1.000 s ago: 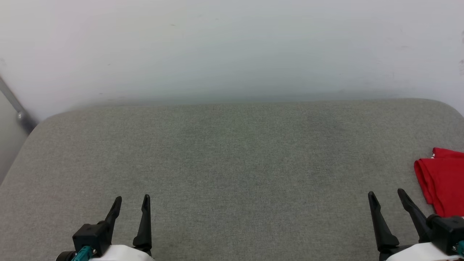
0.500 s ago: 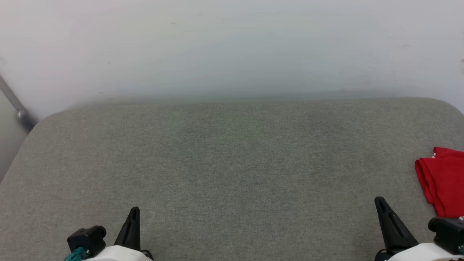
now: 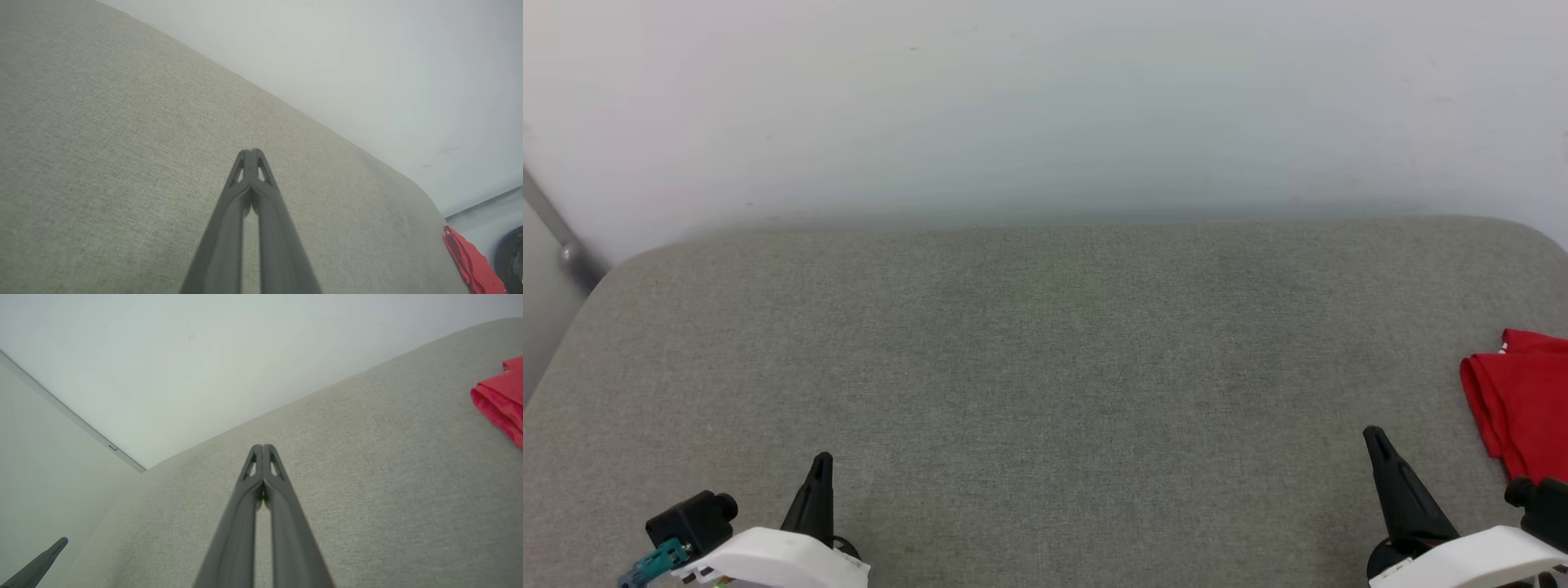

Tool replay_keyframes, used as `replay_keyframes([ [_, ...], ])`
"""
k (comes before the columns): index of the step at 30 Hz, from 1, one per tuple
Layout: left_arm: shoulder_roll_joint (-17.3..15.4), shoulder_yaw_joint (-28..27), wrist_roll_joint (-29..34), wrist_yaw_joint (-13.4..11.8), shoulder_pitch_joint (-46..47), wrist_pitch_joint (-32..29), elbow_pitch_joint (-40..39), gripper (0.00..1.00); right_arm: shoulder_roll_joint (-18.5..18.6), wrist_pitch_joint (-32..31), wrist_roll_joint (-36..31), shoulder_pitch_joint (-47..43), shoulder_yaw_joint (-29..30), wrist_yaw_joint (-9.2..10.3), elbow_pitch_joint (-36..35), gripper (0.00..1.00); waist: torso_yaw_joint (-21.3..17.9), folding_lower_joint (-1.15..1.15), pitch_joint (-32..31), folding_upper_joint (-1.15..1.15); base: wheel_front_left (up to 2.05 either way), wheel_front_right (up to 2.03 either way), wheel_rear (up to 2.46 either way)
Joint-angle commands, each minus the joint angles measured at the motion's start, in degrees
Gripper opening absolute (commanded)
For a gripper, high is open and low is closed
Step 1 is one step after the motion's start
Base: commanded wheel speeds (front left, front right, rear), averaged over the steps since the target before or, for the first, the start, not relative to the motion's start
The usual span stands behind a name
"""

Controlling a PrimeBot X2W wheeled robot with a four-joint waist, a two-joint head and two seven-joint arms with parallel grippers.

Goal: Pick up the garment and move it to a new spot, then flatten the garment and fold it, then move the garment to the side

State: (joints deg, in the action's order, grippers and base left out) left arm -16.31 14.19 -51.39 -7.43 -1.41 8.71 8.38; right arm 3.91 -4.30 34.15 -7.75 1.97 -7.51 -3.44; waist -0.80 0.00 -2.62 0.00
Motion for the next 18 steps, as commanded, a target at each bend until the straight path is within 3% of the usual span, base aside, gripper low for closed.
replay_keyframes([
  [1, 0.17, -1.27, -1.76, 0.82, 1.89, -0.52, -0.37, 0.0, 0.57, 0.4, 2.79, 1.98, -0.01, 0.01, 0.0, 0.0, 0.02, 0.0, 0.05, 0.0, 0.0, 0.0, 0.0],
  [18, 3.23, -5.81, -11.64, 4.33, 3.47, -3.92, 1.03, 0.0, 0.93, 0.56, 17.2, 5.01, 0.14, 0.01, 4.2, 0.0, 0.15, 0.0, 0.53, 0.0, 0.0, 0.0, 0.0],
])
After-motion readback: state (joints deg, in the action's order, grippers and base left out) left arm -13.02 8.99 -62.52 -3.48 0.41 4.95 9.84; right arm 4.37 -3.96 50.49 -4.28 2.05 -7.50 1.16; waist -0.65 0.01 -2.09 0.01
